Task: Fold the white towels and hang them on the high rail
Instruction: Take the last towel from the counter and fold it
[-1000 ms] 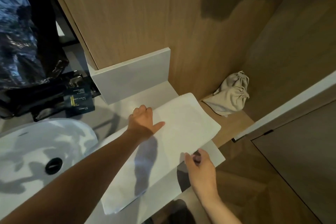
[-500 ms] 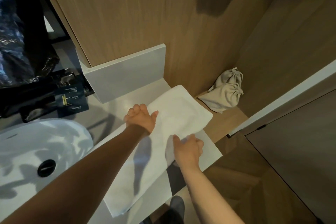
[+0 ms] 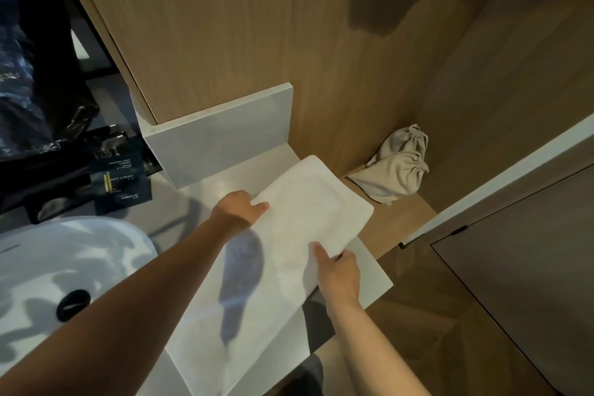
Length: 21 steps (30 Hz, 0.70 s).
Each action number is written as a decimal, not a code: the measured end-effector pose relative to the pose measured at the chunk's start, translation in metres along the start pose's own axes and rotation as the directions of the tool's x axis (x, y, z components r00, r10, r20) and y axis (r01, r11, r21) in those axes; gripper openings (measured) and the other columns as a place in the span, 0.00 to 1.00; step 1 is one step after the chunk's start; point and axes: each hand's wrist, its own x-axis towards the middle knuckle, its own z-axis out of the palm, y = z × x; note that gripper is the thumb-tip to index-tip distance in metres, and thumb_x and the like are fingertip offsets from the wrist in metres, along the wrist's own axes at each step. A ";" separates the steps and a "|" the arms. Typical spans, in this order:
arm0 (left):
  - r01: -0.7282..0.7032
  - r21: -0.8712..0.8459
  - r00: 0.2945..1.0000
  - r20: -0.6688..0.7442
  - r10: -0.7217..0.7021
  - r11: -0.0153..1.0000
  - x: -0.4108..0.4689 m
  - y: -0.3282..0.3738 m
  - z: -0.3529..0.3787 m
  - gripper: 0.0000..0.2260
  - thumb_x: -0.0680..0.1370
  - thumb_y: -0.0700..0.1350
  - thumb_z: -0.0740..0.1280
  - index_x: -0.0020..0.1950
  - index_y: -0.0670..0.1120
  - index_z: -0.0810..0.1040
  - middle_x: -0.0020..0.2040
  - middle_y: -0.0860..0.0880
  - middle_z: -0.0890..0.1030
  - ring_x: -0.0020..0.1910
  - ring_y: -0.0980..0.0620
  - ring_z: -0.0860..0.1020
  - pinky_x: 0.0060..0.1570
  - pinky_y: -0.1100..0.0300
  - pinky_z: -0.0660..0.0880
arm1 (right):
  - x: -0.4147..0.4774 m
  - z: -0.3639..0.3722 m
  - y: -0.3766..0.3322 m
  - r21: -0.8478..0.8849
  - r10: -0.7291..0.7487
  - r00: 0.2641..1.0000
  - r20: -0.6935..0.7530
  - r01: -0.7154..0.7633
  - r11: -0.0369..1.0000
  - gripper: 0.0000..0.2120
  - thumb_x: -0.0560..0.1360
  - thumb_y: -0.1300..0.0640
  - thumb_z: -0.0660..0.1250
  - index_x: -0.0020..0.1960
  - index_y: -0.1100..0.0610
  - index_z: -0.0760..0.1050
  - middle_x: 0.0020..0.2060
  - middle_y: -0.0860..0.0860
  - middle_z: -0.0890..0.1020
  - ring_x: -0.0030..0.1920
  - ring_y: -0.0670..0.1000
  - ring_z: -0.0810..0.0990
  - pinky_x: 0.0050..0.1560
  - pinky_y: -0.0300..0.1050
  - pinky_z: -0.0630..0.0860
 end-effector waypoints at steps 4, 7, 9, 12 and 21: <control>-0.046 -0.196 0.999 -0.025 0.042 0.980 0.001 -0.006 -0.003 0.20 0.78 0.56 0.66 0.60 0.41 0.77 0.62 0.42 0.77 0.64 0.43 0.72 0.58 0.59 0.65 | 0.004 -0.002 0.002 -0.263 -0.102 0.995 -0.015 0.094 0.960 0.14 0.80 0.50 0.65 0.60 0.58 0.70 0.46 0.49 0.79 0.44 0.49 0.77 0.44 0.43 0.74; -0.105 -0.280 0.994 -0.049 0.095 0.954 -0.002 -0.008 -0.008 0.14 0.78 0.52 0.68 0.42 0.42 0.76 0.41 0.46 0.76 0.49 0.43 0.76 0.44 0.59 0.65 | 0.009 -0.008 -0.002 -0.235 -0.109 0.988 -0.107 0.081 0.969 0.09 0.80 0.53 0.64 0.57 0.57 0.72 0.43 0.50 0.79 0.44 0.52 0.79 0.43 0.45 0.73; -0.158 -0.300 0.986 -0.095 0.135 0.941 -0.008 -0.011 -0.006 0.15 0.77 0.51 0.69 0.39 0.39 0.74 0.37 0.45 0.74 0.42 0.45 0.74 0.40 0.58 0.65 | 0.013 -0.013 -0.004 -0.151 -0.092 0.988 -0.127 0.073 0.986 0.07 0.80 0.54 0.65 0.55 0.56 0.72 0.42 0.50 0.79 0.43 0.51 0.78 0.43 0.45 0.71; -0.203 -0.393 0.977 -0.148 0.156 0.897 -0.016 -0.014 -0.002 0.14 0.74 0.49 0.73 0.49 0.40 0.77 0.45 0.45 0.78 0.45 0.47 0.76 0.44 0.59 0.69 | 0.017 -0.020 -0.007 -0.020 -0.073 0.993 -0.092 0.071 0.997 0.07 0.80 0.56 0.65 0.54 0.59 0.75 0.39 0.50 0.78 0.38 0.49 0.76 0.40 0.43 0.72; -0.519 -0.437 0.855 -0.292 0.429 0.735 -0.073 0.024 -0.060 0.17 0.77 0.41 0.70 0.65 0.53 0.76 0.63 0.58 0.76 0.63 0.61 0.73 0.52 0.84 0.62 | -0.009 -0.058 -0.076 0.130 -0.233 0.968 -0.098 0.244 0.961 0.21 0.79 0.49 0.66 0.34 0.57 0.63 0.26 0.49 0.65 0.27 0.49 0.69 0.30 0.42 0.70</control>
